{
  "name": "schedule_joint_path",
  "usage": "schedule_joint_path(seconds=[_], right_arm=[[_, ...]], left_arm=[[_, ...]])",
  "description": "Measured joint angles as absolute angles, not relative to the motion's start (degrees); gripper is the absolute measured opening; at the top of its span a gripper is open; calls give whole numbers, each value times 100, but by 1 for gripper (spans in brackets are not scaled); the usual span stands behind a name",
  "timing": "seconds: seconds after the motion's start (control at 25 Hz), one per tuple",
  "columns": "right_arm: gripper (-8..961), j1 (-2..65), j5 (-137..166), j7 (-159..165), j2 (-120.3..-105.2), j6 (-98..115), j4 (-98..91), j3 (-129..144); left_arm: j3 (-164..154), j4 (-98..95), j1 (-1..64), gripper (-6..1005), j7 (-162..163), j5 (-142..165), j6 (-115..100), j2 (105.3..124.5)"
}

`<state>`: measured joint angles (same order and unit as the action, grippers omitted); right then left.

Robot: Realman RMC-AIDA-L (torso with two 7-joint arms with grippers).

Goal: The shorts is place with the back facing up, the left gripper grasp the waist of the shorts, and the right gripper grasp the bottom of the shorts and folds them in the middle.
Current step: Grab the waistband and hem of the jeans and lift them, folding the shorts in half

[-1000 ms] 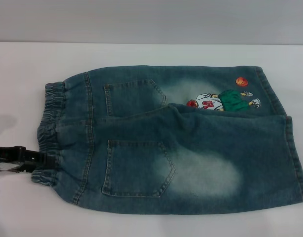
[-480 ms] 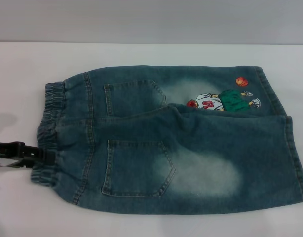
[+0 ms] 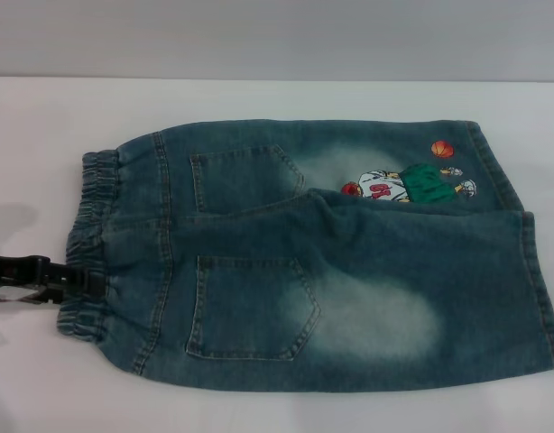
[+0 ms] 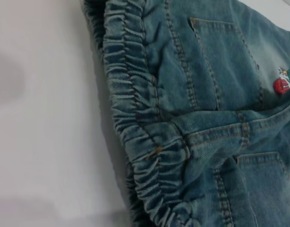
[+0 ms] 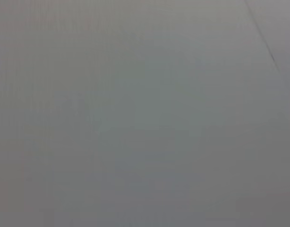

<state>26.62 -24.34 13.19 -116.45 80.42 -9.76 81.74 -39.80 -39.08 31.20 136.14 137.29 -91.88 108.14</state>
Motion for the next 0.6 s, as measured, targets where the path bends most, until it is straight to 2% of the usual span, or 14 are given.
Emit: schedule_joint_path(seconds=[0.6], right_arm=[[469,2686,-2434,1317,-11640,8042,-972,8173]], left_arm=[[-4004,-3887,3052,709,13585,13767,-9218,10830]])
